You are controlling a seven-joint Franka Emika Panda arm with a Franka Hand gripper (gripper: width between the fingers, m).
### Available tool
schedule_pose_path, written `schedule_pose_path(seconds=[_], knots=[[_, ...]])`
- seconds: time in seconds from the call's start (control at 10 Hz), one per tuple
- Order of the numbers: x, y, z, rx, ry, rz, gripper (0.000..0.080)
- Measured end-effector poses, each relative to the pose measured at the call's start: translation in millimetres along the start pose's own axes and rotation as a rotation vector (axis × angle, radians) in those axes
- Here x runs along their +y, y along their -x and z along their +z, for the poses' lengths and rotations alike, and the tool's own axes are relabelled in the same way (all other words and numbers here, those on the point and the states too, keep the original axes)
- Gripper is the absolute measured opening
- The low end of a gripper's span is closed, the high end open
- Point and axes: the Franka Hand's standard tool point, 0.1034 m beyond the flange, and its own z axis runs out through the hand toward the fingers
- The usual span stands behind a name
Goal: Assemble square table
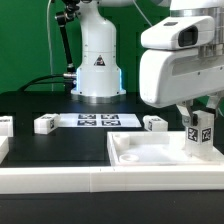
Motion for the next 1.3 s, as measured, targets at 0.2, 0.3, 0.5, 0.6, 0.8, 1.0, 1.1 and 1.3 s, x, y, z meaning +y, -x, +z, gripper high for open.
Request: schedule_pose_path(seconds=[0.2, 0.3, 0.5, 0.6, 0.8, 1.0, 1.1, 1.3], knots=[[0.0, 0.1, 0.1, 0.0, 0.0, 0.148, 0.029], [0.1, -0.1, 0.2, 0.002, 0.0, 0.23, 0.029], [-0.2, 0.3, 1.0, 0.024, 0.002, 0.452, 0.029], [-0.5, 0.8, 1.2, 0.035, 0.003, 0.589, 0.029], [-0.6, 0.8, 1.5, 0.04, 0.0, 0.774, 0.029], [-1.5, 0.8, 1.9, 0.039, -0.001, 0.987, 0.029], [-1.9, 0.9, 2.1, 0.038, -0.004, 1.091, 0.029], [-2.0, 1.2, 2.2, 0.035, -0.013, 1.242, 0.029]])
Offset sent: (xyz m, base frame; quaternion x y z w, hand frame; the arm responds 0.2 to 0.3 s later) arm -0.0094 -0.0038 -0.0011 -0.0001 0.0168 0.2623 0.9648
